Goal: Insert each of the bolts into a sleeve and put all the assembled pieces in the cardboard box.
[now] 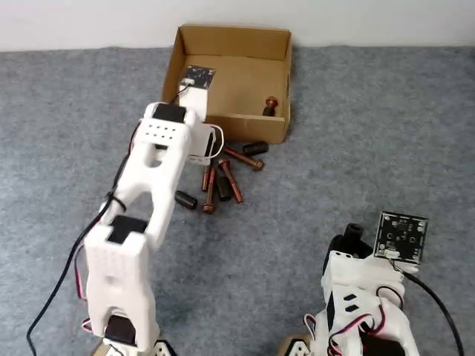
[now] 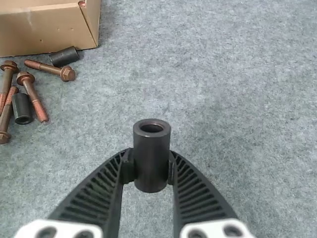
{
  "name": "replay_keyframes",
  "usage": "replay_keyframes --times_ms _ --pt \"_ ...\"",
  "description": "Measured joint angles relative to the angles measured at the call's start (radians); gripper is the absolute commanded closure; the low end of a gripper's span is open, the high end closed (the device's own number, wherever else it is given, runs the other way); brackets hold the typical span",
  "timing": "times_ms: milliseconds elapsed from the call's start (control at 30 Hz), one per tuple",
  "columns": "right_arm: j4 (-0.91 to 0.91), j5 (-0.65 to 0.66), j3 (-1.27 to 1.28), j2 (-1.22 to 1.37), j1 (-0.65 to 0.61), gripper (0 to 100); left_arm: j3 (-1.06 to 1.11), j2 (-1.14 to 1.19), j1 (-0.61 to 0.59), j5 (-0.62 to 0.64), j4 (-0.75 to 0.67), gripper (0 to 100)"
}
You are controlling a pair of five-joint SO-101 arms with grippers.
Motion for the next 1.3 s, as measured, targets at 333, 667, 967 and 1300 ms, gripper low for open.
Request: replay_keyframes --times_ms 333,667,967,1300 --pt "0.000 0.000 0.000 0.000 0.000 98.9 -0.489 0.358 0.000 0.000 0.189 85" --pt "0.000 0.000 0.000 0.000 0.000 98.9 -0.861 0.628 -0.005 0.000 0.321 87" --pt "0.000 0.000 0.000 0.000 0.000 98.9 -1.008 0.697 -0.009 -0.002 0.336 100" --pt "0.000 0.000 0.000 0.000 0.000 98.9 -1.030 0.603 0.020 0.035 0.368 100"
